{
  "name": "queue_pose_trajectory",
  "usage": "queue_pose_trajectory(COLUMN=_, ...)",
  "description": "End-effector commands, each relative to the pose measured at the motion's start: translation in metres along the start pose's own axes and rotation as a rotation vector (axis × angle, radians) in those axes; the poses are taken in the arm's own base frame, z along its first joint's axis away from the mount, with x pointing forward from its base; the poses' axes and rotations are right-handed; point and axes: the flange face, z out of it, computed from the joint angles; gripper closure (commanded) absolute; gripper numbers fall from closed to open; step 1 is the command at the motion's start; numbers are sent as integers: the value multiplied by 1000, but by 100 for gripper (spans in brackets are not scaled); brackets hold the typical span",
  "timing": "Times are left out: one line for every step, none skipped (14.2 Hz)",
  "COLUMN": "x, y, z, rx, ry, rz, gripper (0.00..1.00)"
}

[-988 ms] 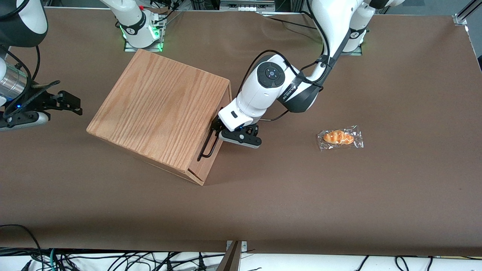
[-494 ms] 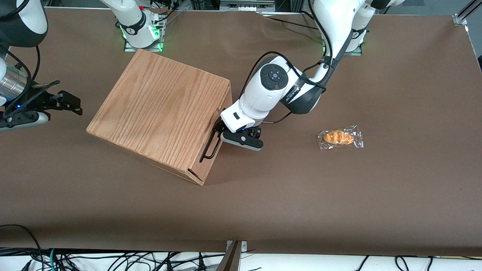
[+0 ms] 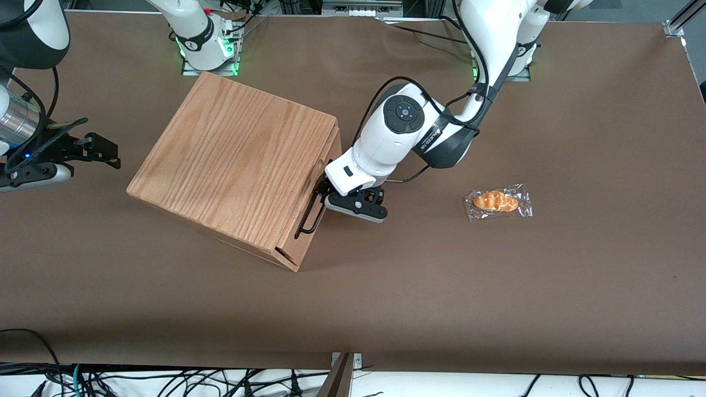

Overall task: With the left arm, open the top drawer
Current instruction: 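Pull the handle with the left gripper, sliding the drawer out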

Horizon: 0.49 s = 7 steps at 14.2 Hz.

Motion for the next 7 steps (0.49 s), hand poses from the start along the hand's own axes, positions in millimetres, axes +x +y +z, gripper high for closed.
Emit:
queue_pose_trajectory(x=10, y=-13, z=-1, rx=33, ry=10, rz=46, gripper=0)
queue_pose_trajectory(x=11, y=-14, z=-2, rx=34, ry=10, rz=47, gripper=0)
queue_pose_trajectory(x=11, y=-14, z=-2, rx=34, ry=10, rz=47, gripper=0)
queue_pose_trajectory(x=12, y=-15, z=-3, rx=34, ry=10, rz=48, gripper=0)
queue_pose_trajectory(x=13, y=-16, z=-6, rx=36, ry=8, rz=46, gripper=0)
queue_pose_trajectory(x=13, y=-19, z=-7, rx=38, ry=3, rz=45, gripper=0)
queue_pose_trajectory(x=15, y=-21, z=-7, rx=39, ry=4, rz=52, gripper=0)
